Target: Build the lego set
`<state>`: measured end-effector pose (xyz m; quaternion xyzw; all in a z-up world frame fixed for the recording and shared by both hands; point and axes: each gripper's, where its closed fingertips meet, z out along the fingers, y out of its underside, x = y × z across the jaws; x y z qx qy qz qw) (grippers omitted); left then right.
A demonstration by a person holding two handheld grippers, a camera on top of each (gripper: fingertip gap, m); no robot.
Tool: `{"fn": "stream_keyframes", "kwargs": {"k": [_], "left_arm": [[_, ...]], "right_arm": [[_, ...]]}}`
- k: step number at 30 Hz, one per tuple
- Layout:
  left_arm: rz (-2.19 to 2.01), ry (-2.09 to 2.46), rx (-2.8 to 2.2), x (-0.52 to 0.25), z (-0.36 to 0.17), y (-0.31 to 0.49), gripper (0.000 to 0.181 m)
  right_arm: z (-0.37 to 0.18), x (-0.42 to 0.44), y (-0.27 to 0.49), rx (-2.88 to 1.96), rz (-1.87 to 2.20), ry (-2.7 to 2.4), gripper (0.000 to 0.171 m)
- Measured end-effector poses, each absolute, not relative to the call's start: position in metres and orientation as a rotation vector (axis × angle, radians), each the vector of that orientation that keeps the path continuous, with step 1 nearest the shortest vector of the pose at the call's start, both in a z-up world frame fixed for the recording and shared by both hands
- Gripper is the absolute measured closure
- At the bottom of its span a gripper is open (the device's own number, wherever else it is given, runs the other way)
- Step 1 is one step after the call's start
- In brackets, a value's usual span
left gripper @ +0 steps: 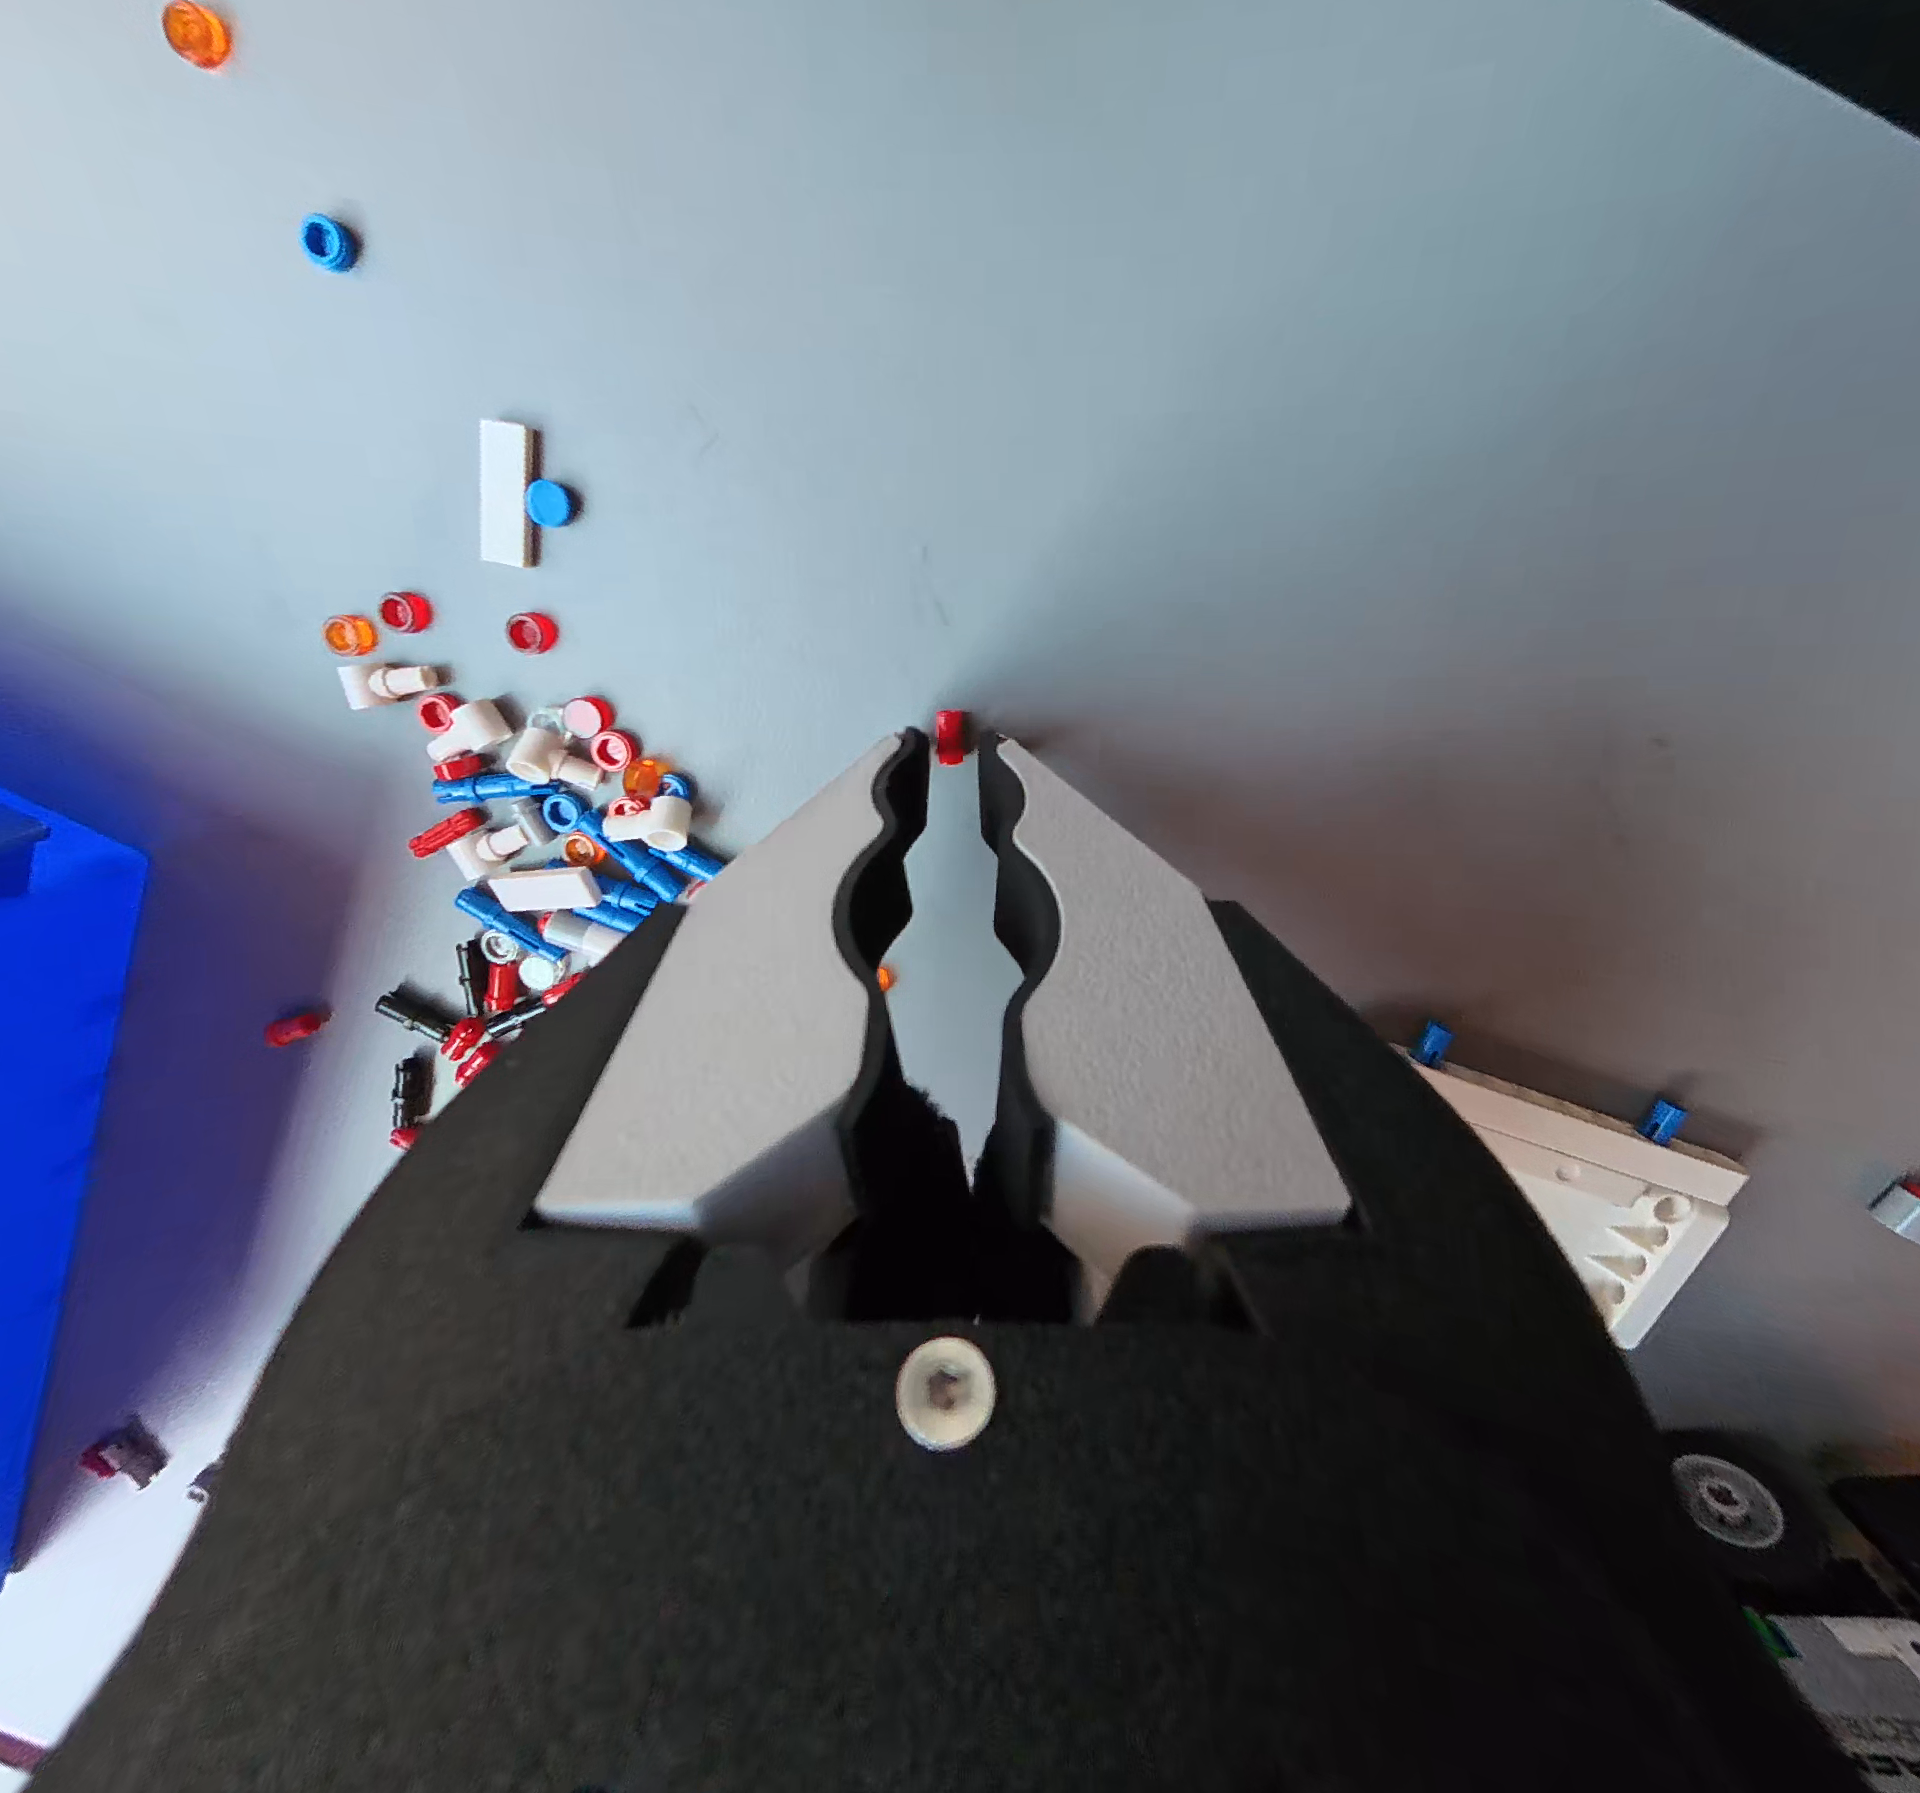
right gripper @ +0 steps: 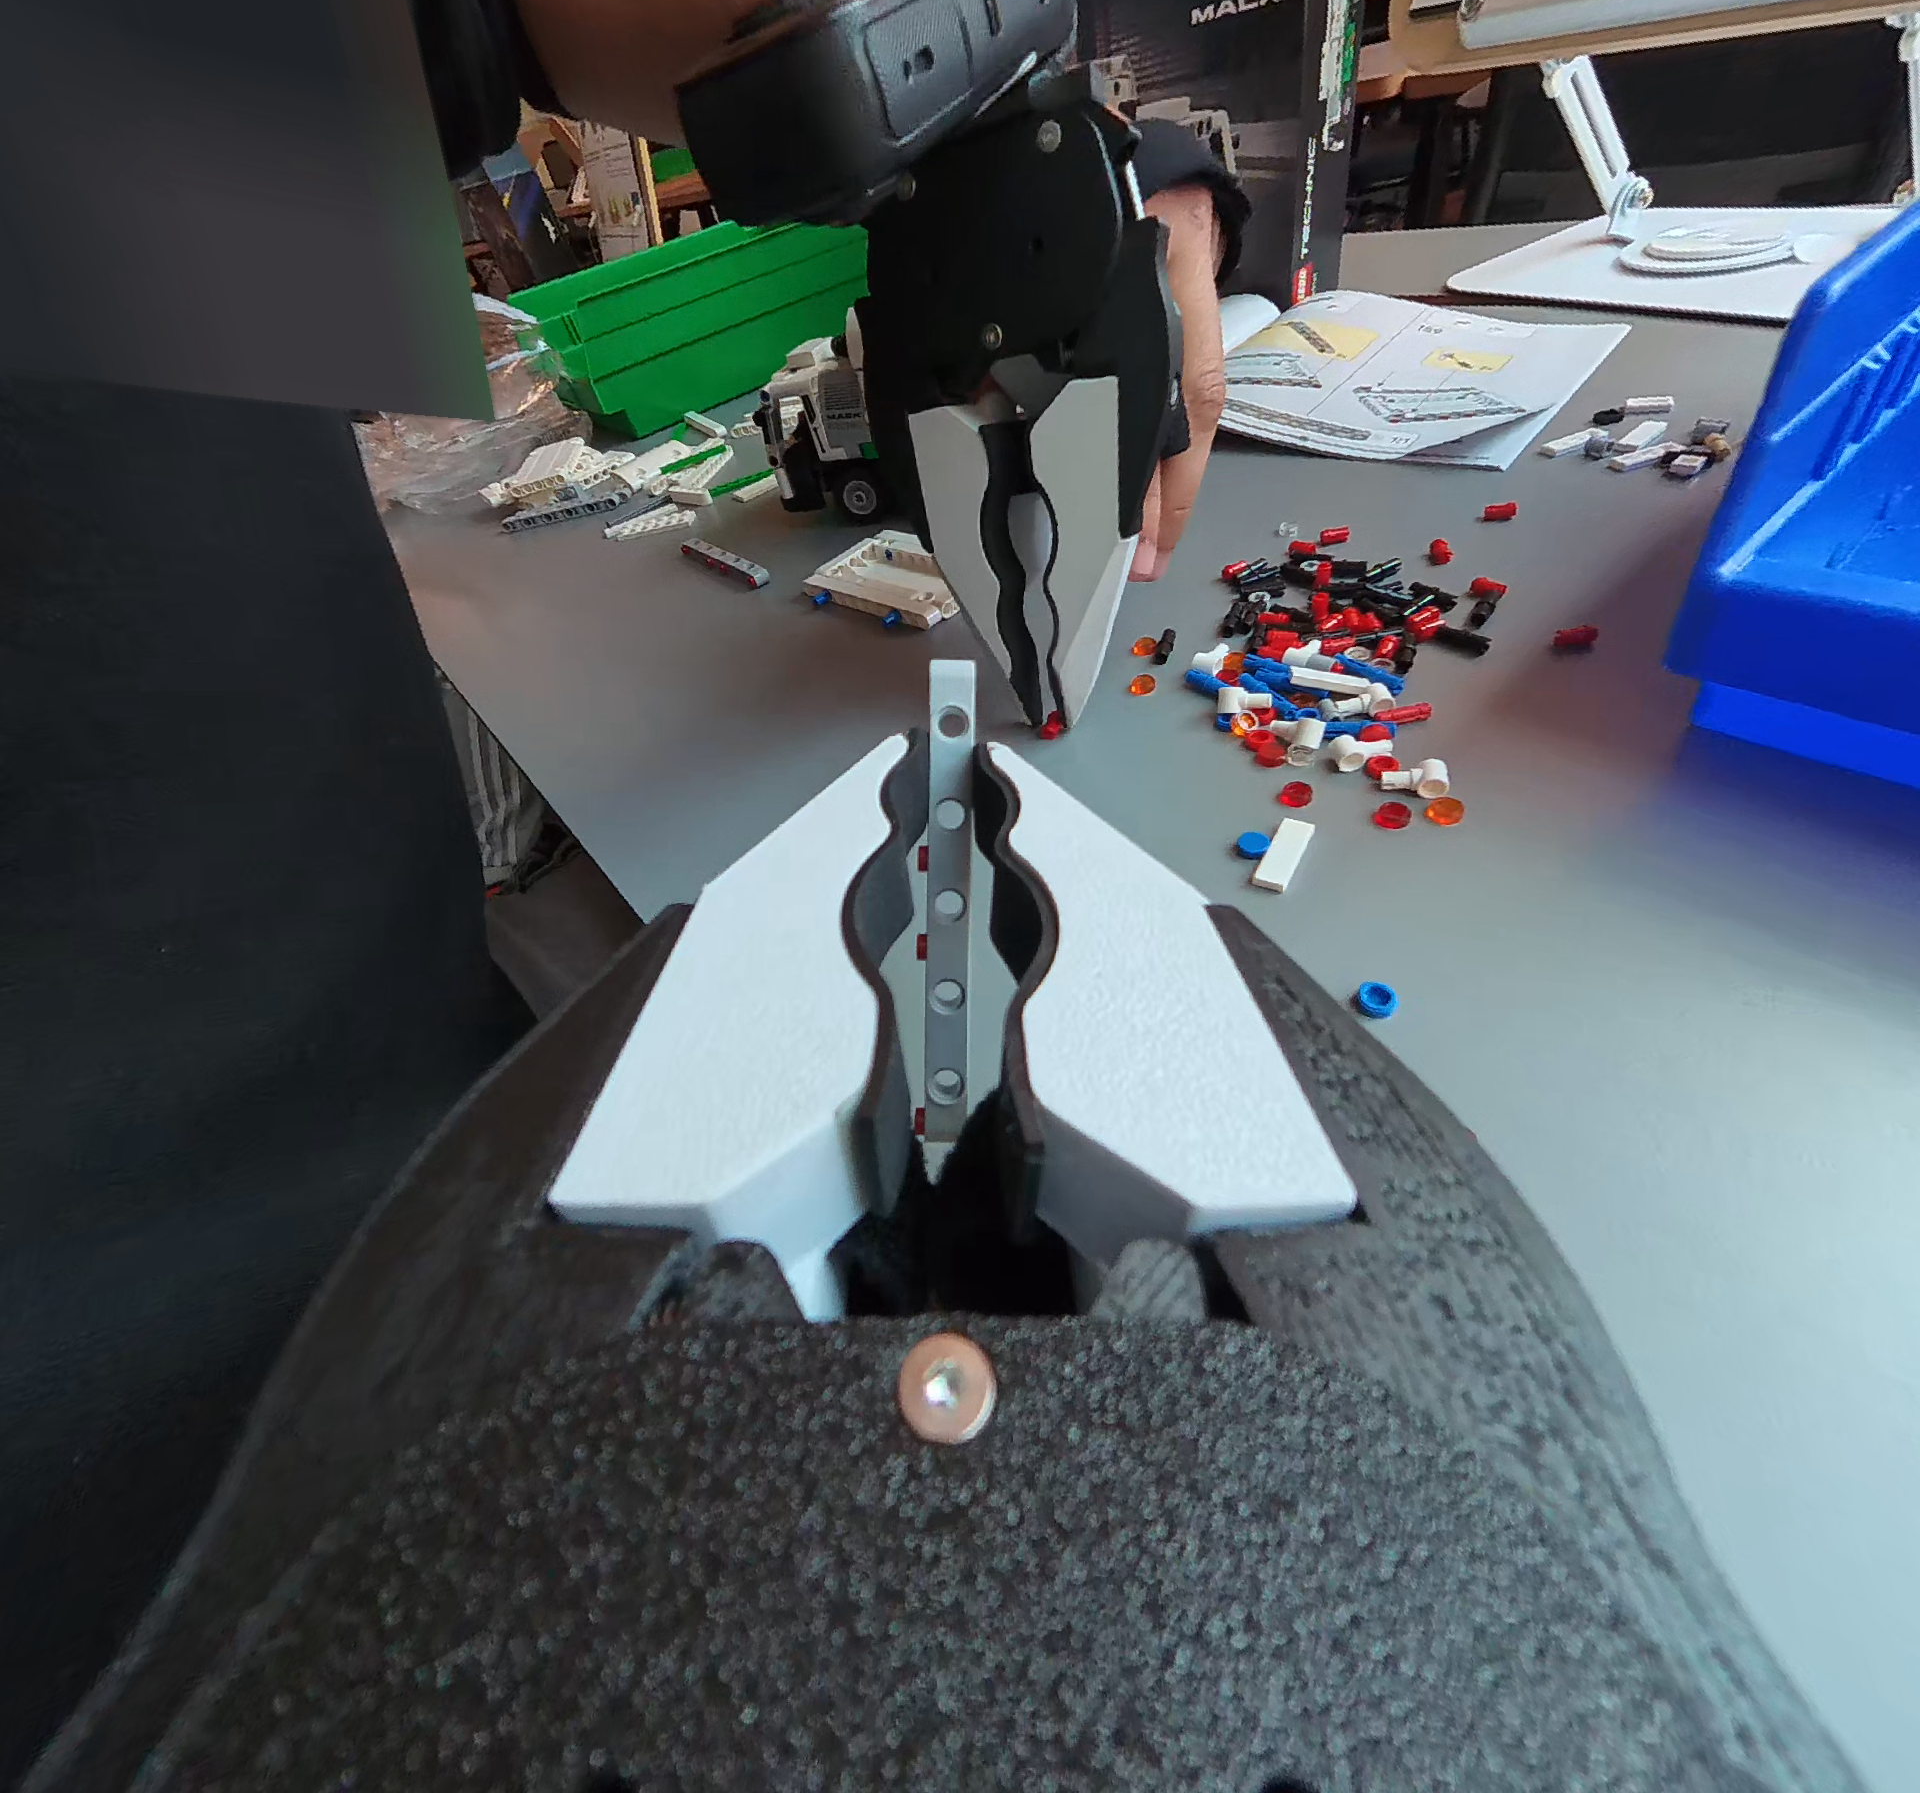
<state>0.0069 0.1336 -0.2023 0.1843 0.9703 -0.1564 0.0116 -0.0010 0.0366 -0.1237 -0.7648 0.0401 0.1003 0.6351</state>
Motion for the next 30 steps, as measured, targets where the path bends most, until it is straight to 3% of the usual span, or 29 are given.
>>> {"fn": "stream_keyframes", "kwargs": {"k": [9,15,23,27,30], "left_arm": [[-0.502,3.028,0.503,0.01,-0.202,0.136,0.178],[-0.513,2.995,0.497,0.01,-0.202,0.133,0.17],[-0.55,3.035,0.45,0.006,-0.202,0.129,0.178],[-0.581,3.097,-0.016,0.004,-0.194,0.118,0.178],[-1.023,3.028,-0.564,-0.016,-0.161,0.082,0.178]], "right_arm": [[-0.126,-0.003,0.038,-1.76,0.231,0.084,0.164],[-0.126,-0.005,0.039,-1.762,0.238,0.076,0.164],[-0.127,-0.006,0.038,-1.769,0.233,0.072,0.164],[-0.127,0.0,0.039,-1.776,0.2,0.095,0.164],[-0.127,0.008,0.04,-1.809,0.082,0.11,0.164]]}}
